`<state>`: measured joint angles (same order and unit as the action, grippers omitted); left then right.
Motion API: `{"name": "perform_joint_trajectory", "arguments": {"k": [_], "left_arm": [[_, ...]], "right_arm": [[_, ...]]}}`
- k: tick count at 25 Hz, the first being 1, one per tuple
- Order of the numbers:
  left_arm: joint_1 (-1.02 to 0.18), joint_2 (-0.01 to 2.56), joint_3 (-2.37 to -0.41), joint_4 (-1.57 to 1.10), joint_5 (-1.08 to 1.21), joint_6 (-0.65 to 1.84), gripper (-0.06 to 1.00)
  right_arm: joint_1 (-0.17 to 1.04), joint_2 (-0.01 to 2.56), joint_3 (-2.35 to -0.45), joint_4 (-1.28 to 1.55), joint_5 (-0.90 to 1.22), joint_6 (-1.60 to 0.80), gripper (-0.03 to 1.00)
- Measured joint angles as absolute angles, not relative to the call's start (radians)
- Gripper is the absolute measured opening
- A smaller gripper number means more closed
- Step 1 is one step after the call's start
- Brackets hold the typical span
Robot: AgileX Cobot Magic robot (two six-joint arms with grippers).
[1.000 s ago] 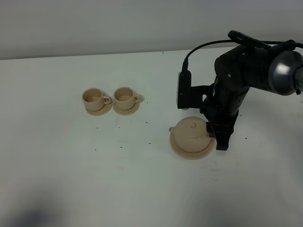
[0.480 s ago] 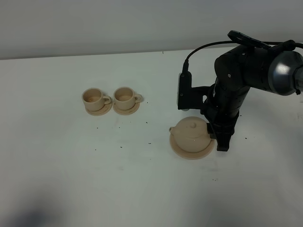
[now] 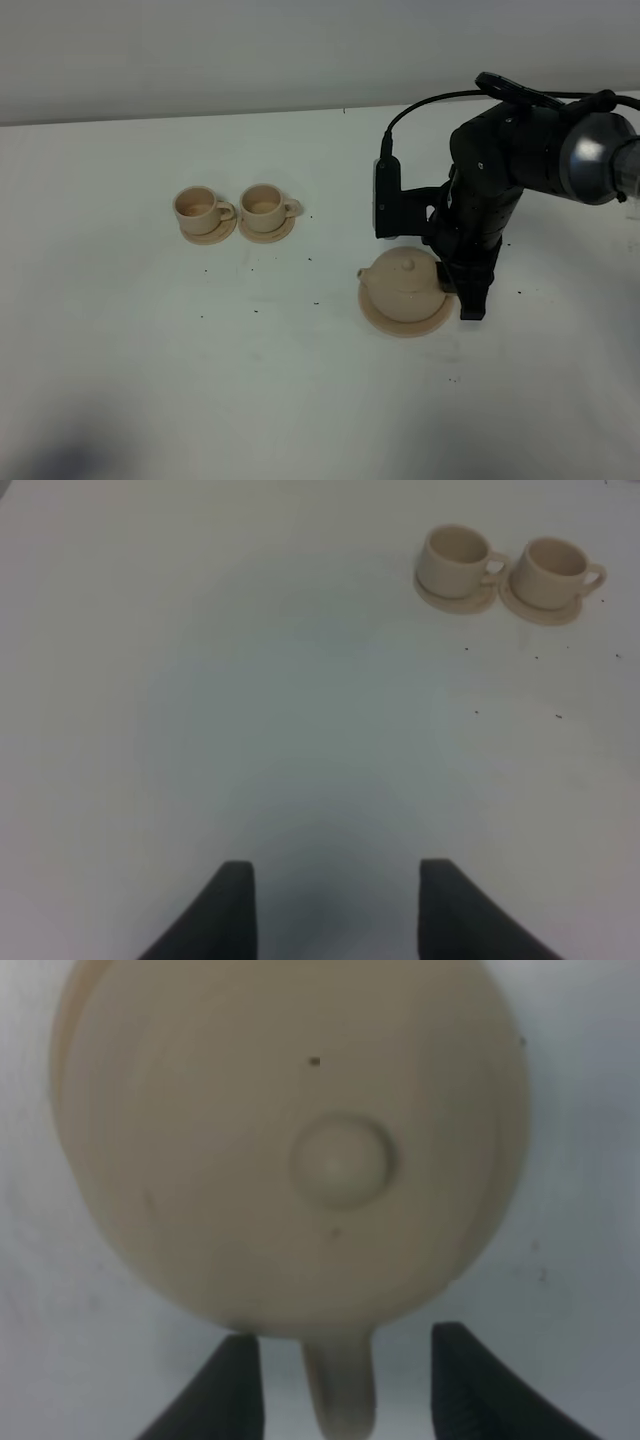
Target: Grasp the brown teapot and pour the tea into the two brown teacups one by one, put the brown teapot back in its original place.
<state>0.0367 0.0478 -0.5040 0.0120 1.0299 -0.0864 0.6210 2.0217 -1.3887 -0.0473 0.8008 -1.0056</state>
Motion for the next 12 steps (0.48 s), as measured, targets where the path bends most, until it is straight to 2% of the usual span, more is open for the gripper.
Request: {"name": "perform_joint_trajectory", "arguments": {"k": [12], "left_arm": [[0.037,0.048,-0.504,0.012,1.03,-0.086,0.4]], "right_arm": [[0.621,2.028,-1.389,-0.069,0.79,-1.015,0.35]]}}
